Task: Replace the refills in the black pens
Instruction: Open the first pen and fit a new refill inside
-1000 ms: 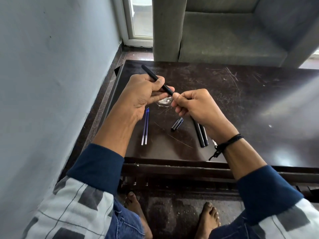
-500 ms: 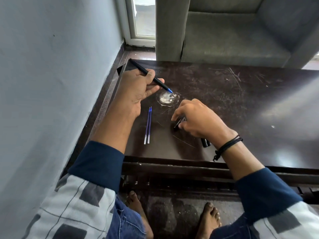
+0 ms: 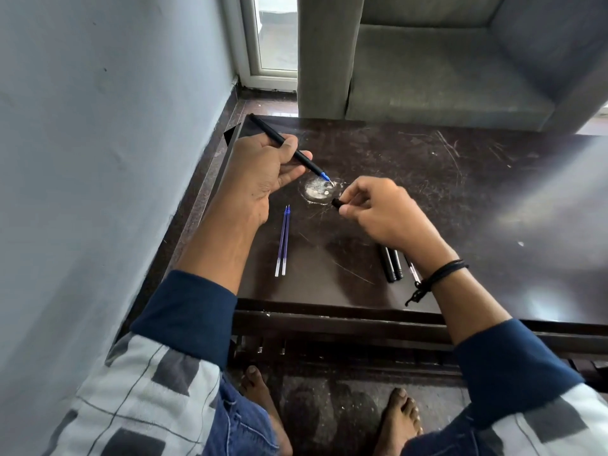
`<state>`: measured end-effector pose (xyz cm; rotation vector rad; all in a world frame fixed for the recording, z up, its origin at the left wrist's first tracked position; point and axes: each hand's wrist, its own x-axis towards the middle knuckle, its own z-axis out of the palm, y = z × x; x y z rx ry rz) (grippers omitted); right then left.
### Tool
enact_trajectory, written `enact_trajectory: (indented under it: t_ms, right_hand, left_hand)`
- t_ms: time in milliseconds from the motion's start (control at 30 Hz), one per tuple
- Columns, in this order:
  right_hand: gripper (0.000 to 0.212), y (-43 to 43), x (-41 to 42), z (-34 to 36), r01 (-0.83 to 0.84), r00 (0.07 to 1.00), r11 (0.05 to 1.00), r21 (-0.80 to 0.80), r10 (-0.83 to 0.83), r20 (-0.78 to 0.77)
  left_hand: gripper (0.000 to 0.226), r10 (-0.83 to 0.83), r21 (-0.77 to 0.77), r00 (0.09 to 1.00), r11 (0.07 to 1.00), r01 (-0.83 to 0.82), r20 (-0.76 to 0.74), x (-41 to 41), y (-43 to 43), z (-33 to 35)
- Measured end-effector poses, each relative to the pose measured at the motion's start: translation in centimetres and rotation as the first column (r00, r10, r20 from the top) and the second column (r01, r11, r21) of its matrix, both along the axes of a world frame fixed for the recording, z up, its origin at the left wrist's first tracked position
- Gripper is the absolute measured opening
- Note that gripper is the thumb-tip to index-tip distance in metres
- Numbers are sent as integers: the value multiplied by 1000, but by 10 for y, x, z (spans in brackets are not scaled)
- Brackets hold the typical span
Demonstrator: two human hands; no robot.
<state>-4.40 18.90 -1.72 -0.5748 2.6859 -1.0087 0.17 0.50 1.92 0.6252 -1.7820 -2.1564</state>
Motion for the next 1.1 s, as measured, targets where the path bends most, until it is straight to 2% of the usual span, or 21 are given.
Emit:
enact_trajectory:
  t_ms: [100,300,400,633,1100]
  right_hand:
    - [16,3,-4,-2,62,997,992,-106,-58,43]
    - [14,1,-6,-3,79,997,978,-193,-73,40]
    - [14,0,-5,-2,63,998,976,-210,-58,30]
    - [10,-1,-4,-1,36,999,968,-247,-34,13]
    - [9,-1,-8,-6,45,999,950,-310,-36,37]
  left_hand:
    - [6,-3,-2,1000,1000,3,2,0,1,0]
    - [7,-28,-15,999,999,28,15,-1,5,-1]
    - [14,-45,-26,999,999,46,25,0,8,-1]
    - [13,-83,-43,996,995,85,37,1,17,-4]
    - [2,-64,-25,994,998,66,84,0,28,-10]
